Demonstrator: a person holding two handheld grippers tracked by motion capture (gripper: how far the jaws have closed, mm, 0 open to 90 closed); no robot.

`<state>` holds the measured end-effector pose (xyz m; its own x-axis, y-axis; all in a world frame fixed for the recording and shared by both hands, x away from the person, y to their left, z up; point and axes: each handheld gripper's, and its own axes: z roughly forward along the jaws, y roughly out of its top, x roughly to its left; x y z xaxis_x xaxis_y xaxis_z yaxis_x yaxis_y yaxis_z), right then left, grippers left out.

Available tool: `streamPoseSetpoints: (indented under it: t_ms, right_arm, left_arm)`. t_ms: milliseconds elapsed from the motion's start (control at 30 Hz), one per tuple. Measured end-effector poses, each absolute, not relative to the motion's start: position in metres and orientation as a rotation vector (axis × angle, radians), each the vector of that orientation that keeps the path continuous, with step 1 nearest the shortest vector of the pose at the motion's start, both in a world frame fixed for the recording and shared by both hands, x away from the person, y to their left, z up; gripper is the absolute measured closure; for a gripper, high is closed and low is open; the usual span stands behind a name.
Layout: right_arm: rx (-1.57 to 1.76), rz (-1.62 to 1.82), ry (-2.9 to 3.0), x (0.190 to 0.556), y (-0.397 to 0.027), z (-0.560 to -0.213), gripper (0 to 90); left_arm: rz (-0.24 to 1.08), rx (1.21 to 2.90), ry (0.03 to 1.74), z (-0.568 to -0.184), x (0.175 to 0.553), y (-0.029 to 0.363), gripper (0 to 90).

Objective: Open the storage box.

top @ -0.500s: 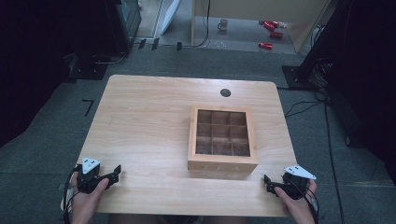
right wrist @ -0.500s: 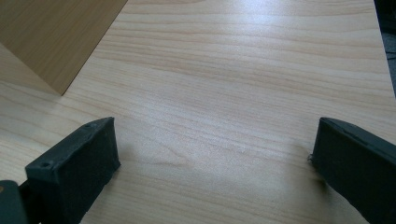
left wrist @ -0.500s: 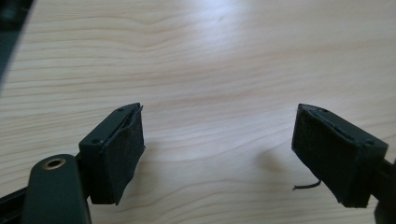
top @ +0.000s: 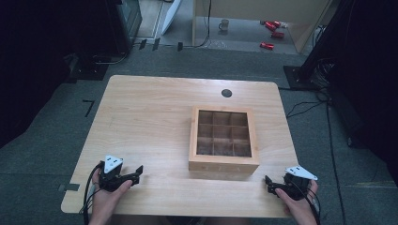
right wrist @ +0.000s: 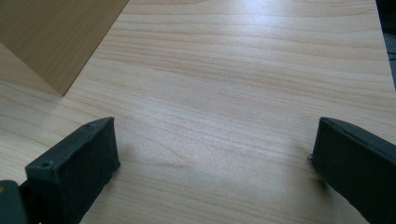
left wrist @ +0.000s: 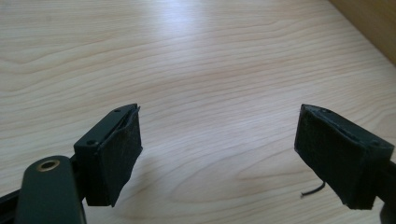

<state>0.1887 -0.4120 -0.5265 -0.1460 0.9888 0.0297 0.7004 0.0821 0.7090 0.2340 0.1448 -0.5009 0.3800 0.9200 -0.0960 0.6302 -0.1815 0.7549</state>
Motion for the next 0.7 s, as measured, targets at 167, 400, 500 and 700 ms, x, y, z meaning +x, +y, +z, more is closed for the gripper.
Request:
streamPoseSetpoints:
  t_ms: [167, 400, 500, 700]
  right_arm:
    - [1.661, 0.821, 1.901, 0.189, -0.412, -0.527, 0.3]
    - [1.667, 0.82, 1.894, 0.189, -0.411, -0.527, 0.5]
    - [1.667, 0.82, 1.893, 0.189, -0.411, -0.527, 0.5]
    - [1.666, 0.819, 1.894, 0.189, -0.411, -0.527, 0.5]
  left_arm:
    - [0.468, 1.912, 1.291, -0.499, 0.237, 0.129, 15.5]
    - [0.443, 1.922, 1.243, -0.494, 0.24, 0.109, 15.6]
    - [0.429, 1.931, 1.216, -0.491, 0.24, 0.098, 15.6]
    - [0.385, 1.946, 1.171, -0.488, 0.242, 0.078, 15.6]
